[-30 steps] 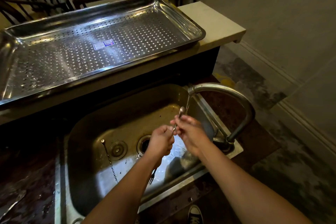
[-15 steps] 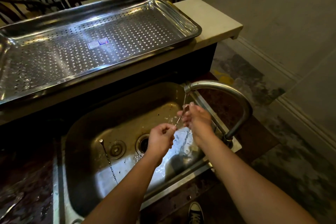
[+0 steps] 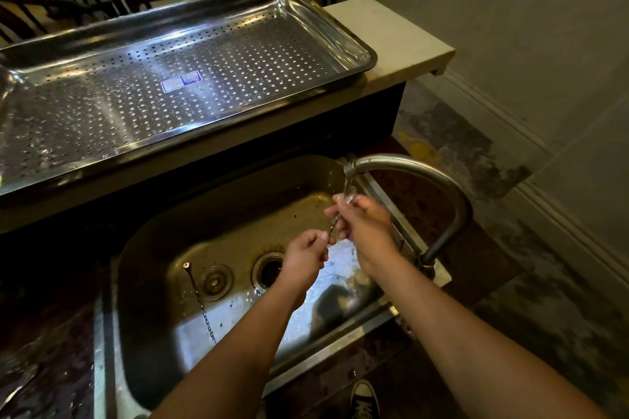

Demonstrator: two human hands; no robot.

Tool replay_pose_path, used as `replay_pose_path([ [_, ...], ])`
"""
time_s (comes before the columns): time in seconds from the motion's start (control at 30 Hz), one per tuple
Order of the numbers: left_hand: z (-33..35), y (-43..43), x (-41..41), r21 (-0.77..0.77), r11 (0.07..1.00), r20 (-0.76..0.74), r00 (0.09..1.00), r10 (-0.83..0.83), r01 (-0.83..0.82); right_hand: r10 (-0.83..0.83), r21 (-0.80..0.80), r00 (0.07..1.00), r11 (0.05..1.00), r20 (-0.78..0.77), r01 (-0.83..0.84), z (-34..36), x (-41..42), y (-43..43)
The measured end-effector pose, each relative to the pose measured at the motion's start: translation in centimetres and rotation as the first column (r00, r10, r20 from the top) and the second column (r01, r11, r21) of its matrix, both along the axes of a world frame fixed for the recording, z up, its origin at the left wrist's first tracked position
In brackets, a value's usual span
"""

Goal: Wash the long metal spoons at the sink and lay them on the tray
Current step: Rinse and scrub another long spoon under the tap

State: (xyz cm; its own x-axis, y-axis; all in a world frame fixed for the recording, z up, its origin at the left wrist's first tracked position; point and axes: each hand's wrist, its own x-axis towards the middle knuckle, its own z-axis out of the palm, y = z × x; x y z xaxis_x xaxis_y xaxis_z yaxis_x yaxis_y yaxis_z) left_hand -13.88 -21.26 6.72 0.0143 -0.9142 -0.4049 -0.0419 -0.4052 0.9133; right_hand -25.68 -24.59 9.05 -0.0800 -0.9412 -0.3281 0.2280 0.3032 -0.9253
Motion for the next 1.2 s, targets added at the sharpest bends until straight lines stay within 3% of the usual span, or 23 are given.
replay_pose_path([
  [0.1, 0.0, -0.4, -0.4, 0.031, 0.998, -0.095, 0.994, 0.058, -0.056, 0.095, 0.019, 0.994, 0.995, -0.052, -0.095, -0.8, 0.8, 1.8],
  [0.27, 0.9, -0.6, -0.2, 0.005, 0.997, -0.164, 0.984, 0.075, -0.075, 0.109, -0.044, 0.988, 0.992, -0.108, -0.114, -0.5, 0.0, 0.9],
  [0.37, 2.9, -2.1, -0.5, -0.066, 0.996, -0.248, 0.968, 0.041, -0.059, 0.143, -0.076, 0.959, 0.983, -0.243, -0.165, -0.7, 0.0, 0.9],
  [0.5, 5.2, -3.7, -1.6, -0.276, 0.96, -0.055, 0.996, -0.07, 0.052, 0.178, -0.059, 0.926, 0.976, -0.334, -0.209, -1.5, -0.2, 1.2],
  [0.67, 5.9, -4.4, -1.8, -0.311, 0.946, 0.07, 0.995, -0.071, 0.09, 0.18, -0.079, 0.929, 0.973, -0.323, -0.216, -1.8, -0.4, 1.6],
  [0.87, 6.6, -4.8, -1.9, -0.338, 0.937, 0.068, 0.996, -0.064, 0.084, 0.128, -0.098, 0.939, 0.981, -0.319, -0.167, -1.4, -0.4, 1.1],
  [0.97, 7.0, -5.0, -1.8, -0.348, 0.938, 0.02, 1.0, 0.0, 0.006, 0.181, -0.021, 0.914, 0.979, -0.364, -0.202, -1.8, -0.6, 1.1],
  [1.07, 6.4, -4.7, -1.2, -0.338, 0.939, 0.062, 0.997, -0.037, 0.055, 0.141, -0.029, 0.922, 0.986, -0.36, -0.162, -1.4, -0.6, 0.2],
  [1.2, 6.1, -4.8, -0.1, -0.383, 0.923, 0.074, 0.997, -0.012, 0.04, 0.146, -0.108, 0.849, 0.967, -0.507, -0.23, -0.7, -0.6, -0.2],
])
